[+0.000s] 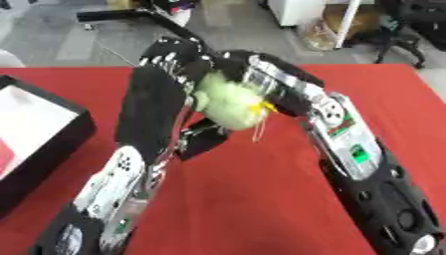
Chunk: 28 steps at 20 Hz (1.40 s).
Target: Pick up the objects with one hand, pass them to the other hand, and then place them into the box on the other side of the table.
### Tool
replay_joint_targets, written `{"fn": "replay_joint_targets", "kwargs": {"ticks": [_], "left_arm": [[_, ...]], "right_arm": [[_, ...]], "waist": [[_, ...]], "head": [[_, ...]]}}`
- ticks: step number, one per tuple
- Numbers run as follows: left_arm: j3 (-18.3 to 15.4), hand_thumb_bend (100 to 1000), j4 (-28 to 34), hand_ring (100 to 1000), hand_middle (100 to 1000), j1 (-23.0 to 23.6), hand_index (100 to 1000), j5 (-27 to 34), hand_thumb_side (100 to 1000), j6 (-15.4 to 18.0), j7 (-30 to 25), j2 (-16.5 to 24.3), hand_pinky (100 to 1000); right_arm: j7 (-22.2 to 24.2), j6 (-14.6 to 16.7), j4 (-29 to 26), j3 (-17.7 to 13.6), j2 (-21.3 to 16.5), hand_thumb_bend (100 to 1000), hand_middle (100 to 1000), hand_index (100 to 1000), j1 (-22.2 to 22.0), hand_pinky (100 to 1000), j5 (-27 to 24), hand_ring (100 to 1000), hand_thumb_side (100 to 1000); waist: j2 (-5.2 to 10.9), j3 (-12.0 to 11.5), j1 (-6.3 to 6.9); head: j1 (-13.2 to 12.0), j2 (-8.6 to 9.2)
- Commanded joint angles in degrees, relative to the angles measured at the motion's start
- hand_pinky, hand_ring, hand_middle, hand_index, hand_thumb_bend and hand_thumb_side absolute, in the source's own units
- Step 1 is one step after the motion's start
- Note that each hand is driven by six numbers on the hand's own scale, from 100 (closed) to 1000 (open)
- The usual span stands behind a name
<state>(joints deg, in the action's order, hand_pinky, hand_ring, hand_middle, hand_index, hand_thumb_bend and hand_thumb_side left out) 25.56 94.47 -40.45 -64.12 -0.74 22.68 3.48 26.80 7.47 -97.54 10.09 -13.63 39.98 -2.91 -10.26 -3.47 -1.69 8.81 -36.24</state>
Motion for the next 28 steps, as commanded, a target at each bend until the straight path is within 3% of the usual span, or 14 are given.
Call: {"fn": "replay_joint_targets", "kwargs": {"ticks": [1,11,18,20,23,28], "left_arm": [[-0.9,168,-1.5,458,440,0.6,536,3.5,377,0.9,-0.4,1.8,657],[-0.9,180,-1.0,454,434,0.6,529,8.2,372,3.8,-1.1,2.2,652],[-2.5,172,-0.2,451,427,1.7,523,8.7,367,2.6,0.0,3.8,650],[-3.8,182,0.7,452,428,2.5,523,8.8,359,1.4,0.4,5.6,651],[-7.1,200,2.6,455,430,4.4,525,8.5,347,-1.2,1.2,9.5,653],[-13.7,359,2.0,490,464,8.4,559,5.1,301,-5.8,-0.1,16.6,686]], "right_arm": [[-1.9,0.4,-2.1,-1.5,-0.7,189,738,842,1.8,703,-2.3,600,1000],[-4.5,-0.6,-1.6,-1.5,-0.4,202,731,840,1.9,697,-2.8,591,1000],[-5.8,0.1,-2.8,-2.8,-1.0,142,739,846,1.5,706,-1.7,597,1000],[-6.7,0.8,-3.7,-3.8,-1.6,117,744,850,1.1,713,-0.3,601,1000],[-8.4,1.8,-5.4,-5.7,-2.4,101,746,854,0.2,718,2.3,605,1000],[-10.8,2.2,-7.2,-8.1,-3.1,100,740,852,-2.0,718,5.7,600,1000]], "waist": [[1.25,0.0,0.03],[1.25,-0.2,-0.05],[1.3,0.0,0.17],[1.36,0.0,0.42],[1.46,0.0,1.03],[1.81,-0.1,2.6]], "head": [[0.5,-0.34],[0.9,-0.48],[-0.1,-0.04],[-1.4,0.22],[-5.4,1.28],[-13.3,4.1]]}}
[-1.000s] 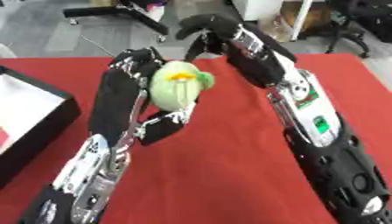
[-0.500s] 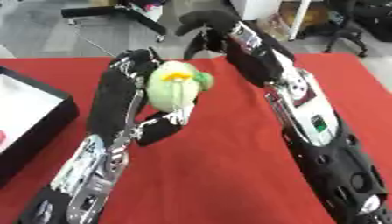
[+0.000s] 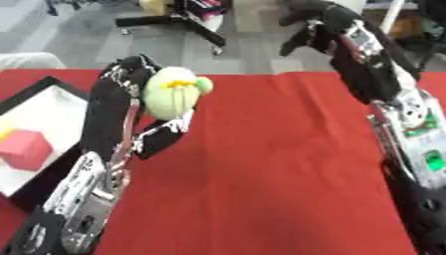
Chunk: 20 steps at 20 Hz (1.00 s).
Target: Pick up the objects with one hand, pass them to the other hand, and then place them into the box on the other side of the table.
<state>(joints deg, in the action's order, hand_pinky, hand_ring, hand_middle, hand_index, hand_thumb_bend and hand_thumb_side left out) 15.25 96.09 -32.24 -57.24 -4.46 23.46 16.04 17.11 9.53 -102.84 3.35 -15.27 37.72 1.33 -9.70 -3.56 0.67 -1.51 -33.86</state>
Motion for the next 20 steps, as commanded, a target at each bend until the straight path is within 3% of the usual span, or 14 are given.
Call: {"fn": "replay_joint_targets", "kwargs": {"ticks": [1,4,7,11,14,15,16,18,19,20], "left_arm": [[-4.7,369,-0.5,493,467,0.6,561,-2.7,302,-3.0,-1.7,5.6,689],[-8.0,452,-3.9,527,497,1.9,596,-5.5,331,-5.9,-4.5,10.3,717],[-9.8,502,-8.7,546,513,1.7,613,-8.5,348,-8.9,-7.5,15.2,733],[-9.0,569,-15.2,586,549,0.6,646,-11.4,400,-12.9,-11.5,21.7,763],[-7.6,610,-20.0,614,579,-0.7,678,-11.2,467,-15.8,-14.5,23.5,781],[-7.4,663,-21.6,640,617,-1.1,719,-11.3,516,-16.5,-15.5,23.6,791],[-7.2,765,-23.4,688,689,-1.6,798,-11.6,625,-17.0,-16.6,23.5,807],[-7.2,943,-26.5,740,756,-2.6,905,-12.5,754,-17.5,-18.5,23.3,837],[-7.4,1000,-28.1,748,769,-3.2,922,-13.0,774,-17.6,-19.5,23.2,842],[-7.7,1000,-29.6,759,783,-3.9,933,-13.7,798,-17.5,-20.4,23.2,847]], "right_arm": [[-1.2,0.1,-2.1,-1.5,-1.6,100,740,852,-0.1,718,2.0,599,1000],[-1.0,0.2,-2.3,-1.6,-1.8,100,738,852,-1.0,717,3.2,596,1000],[-0.1,0.4,-2.3,-1.4,-1.5,100,740,853,-1.6,718,3.8,595,1000],[0.6,0.6,-2.2,-1.2,-1.0,100,739,853,-1.8,717,3.9,593,1000],[0.9,0.7,-2.1,-0.9,-0.7,100,739,852,-2.0,716,3.8,591,1000],[1.0,0.7,-2.0,-0.8,-0.6,100,739,853,-2.0,716,3.8,591,1000],[1.1,0.7,-2.0,-0.8,-0.6,100,739,852,-2.0,715,3.7,590,1000],[1.2,0.7,-1.9,-0.8,-0.5,100,738,852,-2.1,715,3.7,589,1000],[1.2,0.7,-1.9,-0.8,-0.4,100,737,852,-2.1,714,3.7,588,1000],[1.2,0.6,-1.8,-0.8,-0.4,100,737,852,-2.1,714,3.7,588,1000]], "waist": [[1.33,0.0,0.49],[1.59,0.1,1.32],[1.84,0.5,1.72],[2.06,1.5,1.54],[2.15,2.1,1.36],[2.15,2.3,1.31],[2.15,2.4,1.28],[2.13,2.5,1.24],[2.13,2.6,1.23],[2.13,2.6,1.24]], "head": [[-4.1,2.01],[-7.7,2.46],[-9.7,2.15],[-9.5,1.48],[-9.1,1.3],[-9.0,1.34],[-8.9,1.41],[-8.6,1.49],[-8.5,1.51],[-8.4,1.53]]}}
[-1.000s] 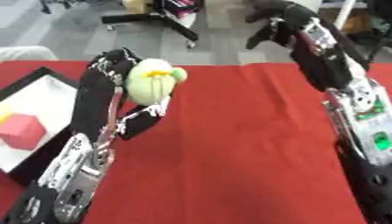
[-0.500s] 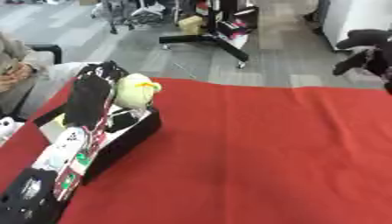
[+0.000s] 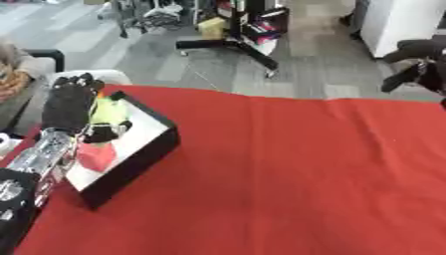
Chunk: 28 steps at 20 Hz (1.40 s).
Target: Pick up the objects with one hand, pass them to the other hand, and then place them into the box on the other side of the table.
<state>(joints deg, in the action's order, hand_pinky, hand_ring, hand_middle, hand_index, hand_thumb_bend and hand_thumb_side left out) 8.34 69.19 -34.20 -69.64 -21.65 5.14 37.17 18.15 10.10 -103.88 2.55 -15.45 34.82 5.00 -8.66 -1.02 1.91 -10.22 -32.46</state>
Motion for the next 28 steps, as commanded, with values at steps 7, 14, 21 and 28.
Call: {"fn": "replay_joint_targets", "kwargs": {"ticks": [7,14,21,28], "left_arm": [[-5.9,877,-6.5,717,754,-6.6,897,-4.3,769,3.7,-7.3,2.1,813],[-9.0,556,4.0,627,662,-5.8,806,2.0,727,10.1,-1.5,-5.7,739],[-4.4,381,44.7,599,623,12.7,767,45.4,851,20.2,13.8,-20.3,705],[1.0,314,45.4,596,620,16.7,754,54.0,932,21.9,12.9,-26.8,698]], "right_arm": [[-0.2,0.1,-0.8,-0.6,-0.1,100,736,848,0.1,715,0.1,588,1000],[-4.9,1.5,-1.7,-4.6,0.3,100,728,839,-2.4,708,1.3,585,1000],[-14.5,3.2,-3.2,-9.1,1.9,100,705,819,-9.0,685,7.3,571,1000],[-22.3,4.3,-5.0,-10.6,5.1,100,682,804,-16.6,667,12.8,554,1000]], "waist": [[1.27,-0.4,-0.03],[0.8,-0.6,-1.26],[0.94,-1.4,-2.96],[0.69,-0.4,-4.16]], "head": [[0.7,-0.14],[1.4,-1.07],[6.0,-6.02],[9.6,-11.44]]}}
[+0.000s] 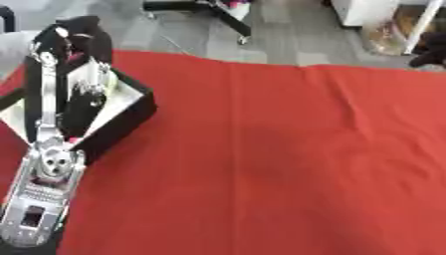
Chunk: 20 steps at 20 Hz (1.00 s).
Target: Pick up the objects with one hand, pass them to the other hand, and then place them into the box on the other side of the table.
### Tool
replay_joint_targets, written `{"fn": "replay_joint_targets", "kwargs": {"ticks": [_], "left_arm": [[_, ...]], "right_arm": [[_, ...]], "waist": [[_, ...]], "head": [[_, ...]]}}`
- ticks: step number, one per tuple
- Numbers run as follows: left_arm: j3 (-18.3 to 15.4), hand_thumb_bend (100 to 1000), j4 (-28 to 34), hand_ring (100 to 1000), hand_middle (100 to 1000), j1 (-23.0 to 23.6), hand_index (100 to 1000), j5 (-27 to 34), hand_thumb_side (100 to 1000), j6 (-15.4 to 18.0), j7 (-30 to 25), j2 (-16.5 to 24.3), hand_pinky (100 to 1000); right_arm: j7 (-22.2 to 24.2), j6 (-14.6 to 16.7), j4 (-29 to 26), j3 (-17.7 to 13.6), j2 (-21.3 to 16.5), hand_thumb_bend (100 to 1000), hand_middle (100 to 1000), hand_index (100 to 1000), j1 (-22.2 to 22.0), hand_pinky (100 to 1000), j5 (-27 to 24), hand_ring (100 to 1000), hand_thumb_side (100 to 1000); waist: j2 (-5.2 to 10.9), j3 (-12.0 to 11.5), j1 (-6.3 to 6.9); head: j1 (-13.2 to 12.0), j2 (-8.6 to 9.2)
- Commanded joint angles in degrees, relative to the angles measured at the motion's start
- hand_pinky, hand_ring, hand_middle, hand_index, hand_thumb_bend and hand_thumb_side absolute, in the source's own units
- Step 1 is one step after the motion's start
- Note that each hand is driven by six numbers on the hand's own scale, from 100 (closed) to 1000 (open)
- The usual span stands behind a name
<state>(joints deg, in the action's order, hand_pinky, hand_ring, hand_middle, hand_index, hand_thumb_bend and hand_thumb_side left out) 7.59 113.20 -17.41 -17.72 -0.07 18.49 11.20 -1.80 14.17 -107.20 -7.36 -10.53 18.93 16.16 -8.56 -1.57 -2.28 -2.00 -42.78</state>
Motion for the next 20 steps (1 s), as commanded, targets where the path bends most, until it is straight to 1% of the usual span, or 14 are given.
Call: {"fn": "replay_joint_targets", "kwargs": {"ticks": [1,2,5,8,11,20], "left_arm": [[2.5,299,1.4,595,620,0.3,755,2.7,946,0.2,-0.8,-1.2,697],[3.1,297,1.4,595,619,0.7,755,3.2,947,0.1,-1.0,-1.5,697],[4.6,270,1.4,591,616,1.8,747,4.4,975,-0.7,-1.5,-2.0,694],[5.2,257,1.4,586,610,2.5,742,4.6,983,-1.6,-1.5,-2.1,692],[5.4,241,1.4,580,605,3.0,738,4.9,990,-2.3,-1.2,-2.2,689],[5.9,222,1.4,574,598,3.2,731,5.3,1000,-3.5,-0.9,-2.2,684]], "right_arm": [[-3.3,0.2,-1.7,-1.0,0.6,100,677,800,-1.7,661,2.0,550,1000],[-4.3,0.2,-1.7,-1.3,1.1,100,675,798,-2.7,659,2.3,549,998],[-7.4,-0.3,-1.4,-2.4,1.8,100,661,788,-5.3,650,3.4,537,947],[-10.0,-0.7,-1.0,-3.2,2.2,100,648,780,-7.4,642,4.4,526,931],[-11.8,-1.2,-0.5,-3.7,2.9,100,640,775,-9.2,637,4.5,520,922],[-14.0,-2.2,-0.9,-4.3,3.5,100,628,765,-10.1,631,5.1,514,919]], "waist": [[0.54,0.2,-0.04],[0.42,0.3,-0.11],[0.31,0.7,-0.25],[0.31,0.8,-0.39],[0.44,1.0,-0.39],[0.63,1.0,-0.37]], "head": [[1.9,-1.23],[2.5,-1.29],[4.1,-1.33],[4.8,-1.34],[4.9,-1.34],[6.1,-1.34]]}}
